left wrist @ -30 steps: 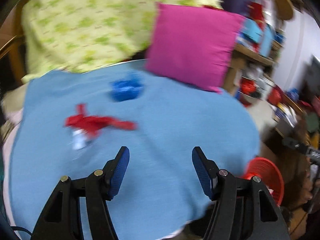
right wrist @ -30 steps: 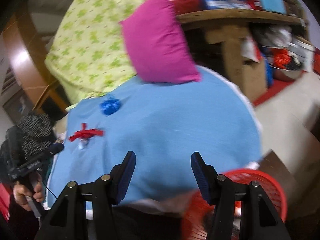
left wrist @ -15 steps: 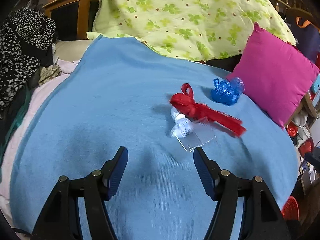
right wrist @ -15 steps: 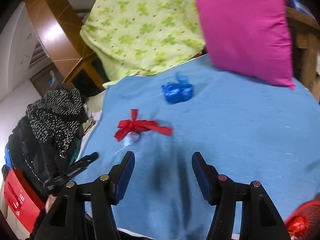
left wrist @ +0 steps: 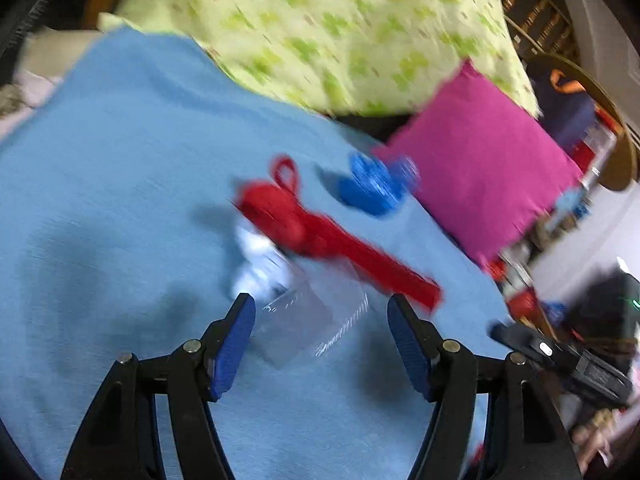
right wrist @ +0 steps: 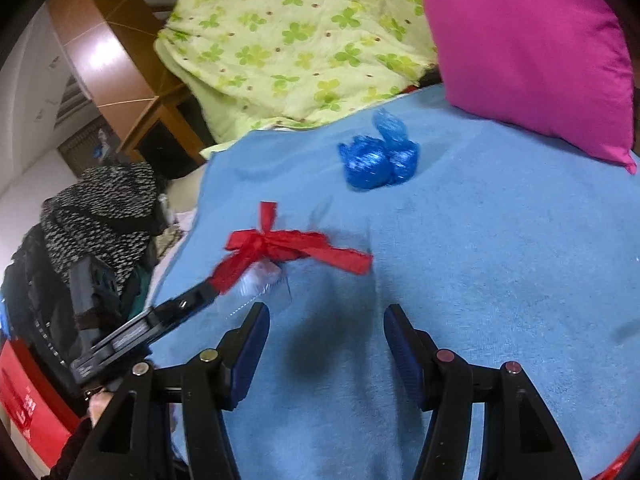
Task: Collect trash
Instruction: 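Grasp the red ribbon with the right tool while the left tool approaches the clear comb, then lift the red ribbon with the right tool while the left tool closes on the clear plastic comb, then close the left tool on the clear plastic box and lift it off the blanket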
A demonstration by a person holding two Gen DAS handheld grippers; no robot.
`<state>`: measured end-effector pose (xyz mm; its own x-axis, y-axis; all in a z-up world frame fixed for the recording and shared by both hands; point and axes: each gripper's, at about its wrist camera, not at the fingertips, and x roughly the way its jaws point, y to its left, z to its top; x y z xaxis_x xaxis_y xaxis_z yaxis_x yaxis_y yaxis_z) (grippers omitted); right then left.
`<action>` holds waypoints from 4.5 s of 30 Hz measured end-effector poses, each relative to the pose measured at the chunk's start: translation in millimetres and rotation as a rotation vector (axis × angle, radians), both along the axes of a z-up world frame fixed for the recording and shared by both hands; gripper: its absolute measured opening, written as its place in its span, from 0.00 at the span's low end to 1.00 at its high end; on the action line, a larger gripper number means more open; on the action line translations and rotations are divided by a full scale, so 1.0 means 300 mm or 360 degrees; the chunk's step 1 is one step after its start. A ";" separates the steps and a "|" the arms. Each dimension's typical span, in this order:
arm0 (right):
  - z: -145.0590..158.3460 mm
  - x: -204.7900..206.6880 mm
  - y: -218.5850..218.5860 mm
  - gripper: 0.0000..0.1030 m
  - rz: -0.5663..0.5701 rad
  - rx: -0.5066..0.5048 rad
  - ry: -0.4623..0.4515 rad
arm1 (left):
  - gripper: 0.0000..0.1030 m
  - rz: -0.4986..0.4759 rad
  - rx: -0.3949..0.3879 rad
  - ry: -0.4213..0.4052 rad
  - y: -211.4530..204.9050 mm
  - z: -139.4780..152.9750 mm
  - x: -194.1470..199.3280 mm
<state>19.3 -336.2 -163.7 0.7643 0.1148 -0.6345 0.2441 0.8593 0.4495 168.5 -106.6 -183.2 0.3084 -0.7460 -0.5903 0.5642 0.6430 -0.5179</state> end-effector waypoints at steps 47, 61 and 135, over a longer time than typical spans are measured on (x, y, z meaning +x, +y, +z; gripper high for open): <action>-0.080 0.678 -0.012 0.37 0.0278 -0.0380 0.0601 | 0.67 0.0321 0.0096 0.0316 0.193 -0.085 0.177; -0.008 0.307 -0.134 0.78 0.0152 -0.0068 0.0227 | 0.69 -0.0066 0.0027 -0.0039 0.016 0.038 0.014; -0.090 0.074 -0.187 0.34 -0.0137 0.0228 0.0117 | 0.70 0.0046 0.0271 -0.0074 -0.092 -0.062 -0.047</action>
<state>41.4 -392.3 -190.6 0.7274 0.1442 -0.6709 0.3508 0.7621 0.5442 154.3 -134.0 -201.9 0.3583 -0.6269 -0.6918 0.5651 0.7355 -0.3738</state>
